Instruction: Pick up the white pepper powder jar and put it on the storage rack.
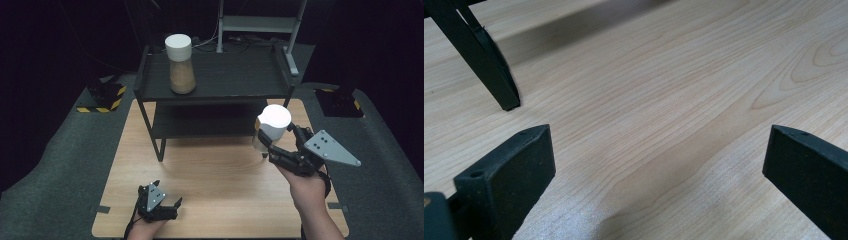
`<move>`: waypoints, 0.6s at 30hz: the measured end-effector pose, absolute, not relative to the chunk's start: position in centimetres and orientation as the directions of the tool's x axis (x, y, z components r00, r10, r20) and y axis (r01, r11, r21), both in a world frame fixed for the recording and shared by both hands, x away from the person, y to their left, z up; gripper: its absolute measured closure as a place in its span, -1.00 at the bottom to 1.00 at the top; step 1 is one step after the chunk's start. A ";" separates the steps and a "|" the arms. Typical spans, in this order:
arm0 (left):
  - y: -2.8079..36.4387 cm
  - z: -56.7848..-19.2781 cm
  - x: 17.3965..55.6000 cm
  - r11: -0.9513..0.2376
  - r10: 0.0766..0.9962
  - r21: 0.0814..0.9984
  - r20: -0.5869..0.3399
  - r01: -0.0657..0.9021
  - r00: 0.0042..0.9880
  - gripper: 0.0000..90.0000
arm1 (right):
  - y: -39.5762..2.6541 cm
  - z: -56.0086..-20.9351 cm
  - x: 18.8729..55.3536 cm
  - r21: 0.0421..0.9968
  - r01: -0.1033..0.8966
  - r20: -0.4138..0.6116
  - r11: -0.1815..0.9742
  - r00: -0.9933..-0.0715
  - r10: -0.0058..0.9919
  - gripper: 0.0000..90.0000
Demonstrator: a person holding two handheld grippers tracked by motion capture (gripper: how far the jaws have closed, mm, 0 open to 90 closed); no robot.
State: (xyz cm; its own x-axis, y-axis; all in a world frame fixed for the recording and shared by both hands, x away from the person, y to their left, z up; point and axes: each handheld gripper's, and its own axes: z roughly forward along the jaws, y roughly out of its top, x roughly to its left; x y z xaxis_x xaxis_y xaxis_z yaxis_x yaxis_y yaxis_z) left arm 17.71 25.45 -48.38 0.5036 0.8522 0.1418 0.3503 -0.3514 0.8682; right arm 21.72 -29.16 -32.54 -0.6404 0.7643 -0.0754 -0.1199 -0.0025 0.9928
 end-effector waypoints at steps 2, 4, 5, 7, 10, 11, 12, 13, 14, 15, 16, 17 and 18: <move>25.5 -48.4 17.7 -0.351 0.852 0.868 0.141 0.350 0.504 -0.98 | -29.1 -32.2 21.9 0.992 -0.123 -0.076 -0.004 -0.641 0.764 -0.33; 25.5 -48.4 17.7 -0.351 0.851 0.869 0.140 0.350 0.505 -0.98 | -28.9 -31.9 22.2 0.992 -0.122 -0.070 -0.010 -0.638 0.767 -0.33; 25.5 -48.4 17.7 -0.351 0.851 0.869 0.140 0.350 0.506 -0.98 | -28.8 -31.7 22.3 0.993 -0.119 -0.065 -0.014 -0.639 0.766 -0.33; 25.6 -48.4 17.7 -0.350 0.851 0.869 0.138 0.349 0.507 -0.98 | -28.7 -31.5 22.6 0.992 -0.122 -0.062 -0.022 -0.637 0.768 -0.33; 25.6 -48.4 17.7 -0.348 0.850 0.870 0.136 0.349 0.508 -0.98 | -28.4 -31.0 22.9 0.992 -0.125 -0.057 -0.029 -0.631 0.774 -0.33; 25.6 -48.4 17.7 -0.348 0.850 0.870 0.136 0.348 0.509 -0.98 | -28.4 -30.9 23.1 0.991 -0.126 -0.055 -0.032 -0.629 0.775 -0.33; 25.6 -48.4 17.7 -0.348 0.850 0.871 0.136 0.348 0.510 -0.98 | -28.3 -30.7 23.2 0.991 -0.129 -0.056 -0.033 -0.628 0.776 -0.33; 25.6 -48.4 17.7 -0.348 0.849 0.871 0.135 0.348 0.510 -0.98 | -28.2 -30.5 23.3 0.991 -0.133 -0.058 -0.033 -0.626 0.778 -0.33; 25.7 -48.4 17.8 -0.348 0.849 0.871 0.135 0.348 0.511 -0.98 | -28.1 -30.4 23.4 0.990 -0.134 -0.058 -0.033 -0.624 0.779 -0.33; 25.7 -48.4 17.8 -0.348 0.849 0.871 0.135 0.348 0.511 -0.98 | -27.9 -30.2 23.4 0.990 -0.136 -0.058 -0.034 -0.621 0.782 -0.33; 25.7 -48.4 17.7 -0.348 0.848 0.871 0.135 0.347 0.512 -0.98 | -27.9 -30.1 23.5 0.990 -0.138 -0.059 -0.035 -0.620 0.782 -0.33; 25.7 -48.4 17.7 -0.348 0.848 0.871 0.135 0.347 0.512 -0.98 | -27.9 -30.1 23.5 0.990 -0.138 -0.059 -0.035 -0.620 0.782 -0.33; 25.7 -48.4 17.7 -0.348 0.848 0.871 0.135 0.347 0.512 -0.98 | -27.7 -29.8 23.7 0.989 -0.140 -0.058 -0.037 -0.617 0.785 -0.33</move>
